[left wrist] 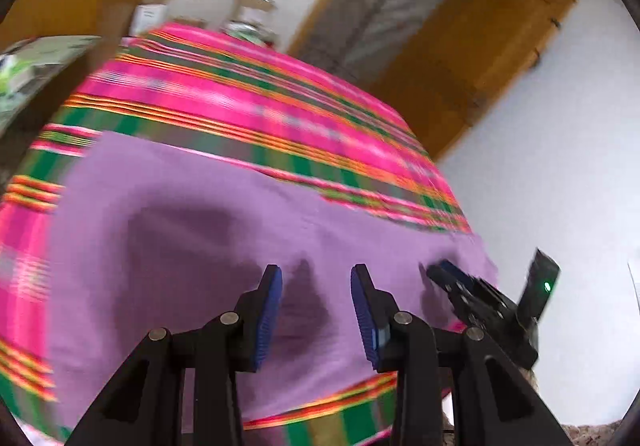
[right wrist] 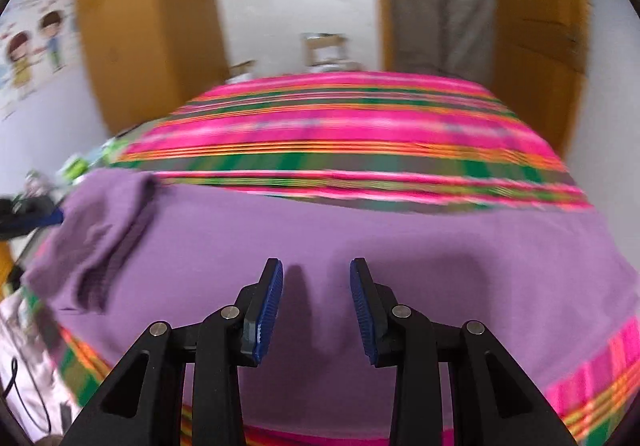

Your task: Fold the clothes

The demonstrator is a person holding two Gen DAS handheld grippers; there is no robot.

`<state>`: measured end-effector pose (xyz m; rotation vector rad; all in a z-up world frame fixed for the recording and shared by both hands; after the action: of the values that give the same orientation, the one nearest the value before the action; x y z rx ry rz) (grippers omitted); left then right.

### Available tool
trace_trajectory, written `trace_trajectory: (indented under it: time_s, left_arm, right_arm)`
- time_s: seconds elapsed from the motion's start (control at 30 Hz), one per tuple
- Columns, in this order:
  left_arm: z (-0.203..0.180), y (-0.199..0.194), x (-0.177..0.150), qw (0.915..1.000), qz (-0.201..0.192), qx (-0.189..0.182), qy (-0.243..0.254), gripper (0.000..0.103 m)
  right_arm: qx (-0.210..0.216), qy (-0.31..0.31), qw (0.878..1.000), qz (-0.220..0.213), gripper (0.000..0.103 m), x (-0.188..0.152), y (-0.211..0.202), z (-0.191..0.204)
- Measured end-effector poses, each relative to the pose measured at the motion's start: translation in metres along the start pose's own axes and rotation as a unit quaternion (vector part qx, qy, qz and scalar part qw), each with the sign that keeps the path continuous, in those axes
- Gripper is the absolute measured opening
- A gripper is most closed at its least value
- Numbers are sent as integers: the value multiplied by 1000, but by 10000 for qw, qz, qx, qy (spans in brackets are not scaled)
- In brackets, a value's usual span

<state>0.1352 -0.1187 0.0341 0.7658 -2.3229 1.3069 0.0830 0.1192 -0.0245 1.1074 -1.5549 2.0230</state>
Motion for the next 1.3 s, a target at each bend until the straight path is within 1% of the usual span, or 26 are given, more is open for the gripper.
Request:
trace_trajectory:
  time_s: [0.1, 0.17, 0.2, 0.27, 0.33, 0.43, 0.57, 0.63, 0.7, 0.73, 0.87, 1.03, 1.2, 1.23, 1.27, 1.3]
  left_arm:
    - [-19, 25, -4, 9994, 283, -107, 188, 36]
    - [-29, 39, -7, 9984, 469, -174, 273, 36]
    - [-34, 46, -9, 9977, 562, -208, 316, 36]
    - [-44, 57, -10, 9964, 695, -277, 397, 36]
    - [-48, 68, -9, 9957, 759, -339, 418, 36]
    - [-54, 77, -12, 9942, 891, -392, 466, 36]
    - [-59, 89, -16, 9928, 1018, -408, 474, 36]
    - [-62, 95, -18, 9919, 1080, -445, 498, 36]
    - [-67, 100, -19, 9906, 1156, -499, 542, 36]
    - [-69, 103, -20, 9899, 1194, -516, 569, 37]
    - [-76, 110, -20, 9893, 1185, -570, 637, 38]
    - [-83, 115, -21, 9889, 1162, -590, 718, 41]
    - [-83, 117, -19, 9888, 1195, -627, 642, 41]
    - [-84, 118, -19, 9888, 1195, -620, 648, 41]
    - [-85, 119, -19, 9887, 1198, -609, 670, 41]
    - [-86, 119, -19, 9886, 1199, -596, 682, 41]
  right_arm:
    - [-393, 203, 9990, 64, 36, -6, -2, -31]
    - [-695, 293, 9969, 205, 36, -8, -1, -51]
    - [-758, 334, 9963, 230, 36, -9, -1, -59]
    - [-876, 363, 9952, 234, 36, -10, -6, -74]
    - [-1182, 302, 9922, 254, 36, -13, -9, -88]
    - [-1405, 459, 9887, 242, 36, -20, -21, -115]
    - [-1829, 776, 9798, 213, 36, -27, -35, -152]
    - [-2066, 935, 9737, 202, 36, -29, -42, -169]
    - [-2258, 1219, 9663, 198, 37, -32, -51, -186]
    - [-2275, 1350, 9642, 171, 37, -33, -54, -192]
    - [-1938, 1755, 9652, -69, 37, -33, -66, -208]
    - [-1900, 1792, 9653, -11, 37, -30, -59, -215]
    - [-1822, 1849, 9657, -74, 36, -28, -55, -223]
    - [-1806, 1859, 9658, -86, 33, -27, -54, -224]
    - [-1799, 1865, 9658, -94, 17, -27, -54, -225]
    - [-1778, 1871, 9661, -112, 8, -27, -55, -226]
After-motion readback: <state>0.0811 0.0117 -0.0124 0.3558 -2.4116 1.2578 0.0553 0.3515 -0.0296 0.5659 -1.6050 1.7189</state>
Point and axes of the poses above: each gripper's, at about its wrist camera, not at the fingertips, and y roughly the way its jaws point, z to its left, x to its top, the point moved 2 cm from there along y, roughly the way its jaws point, and after that the axes turned 1 degree about -y, right-handed, at the moved point
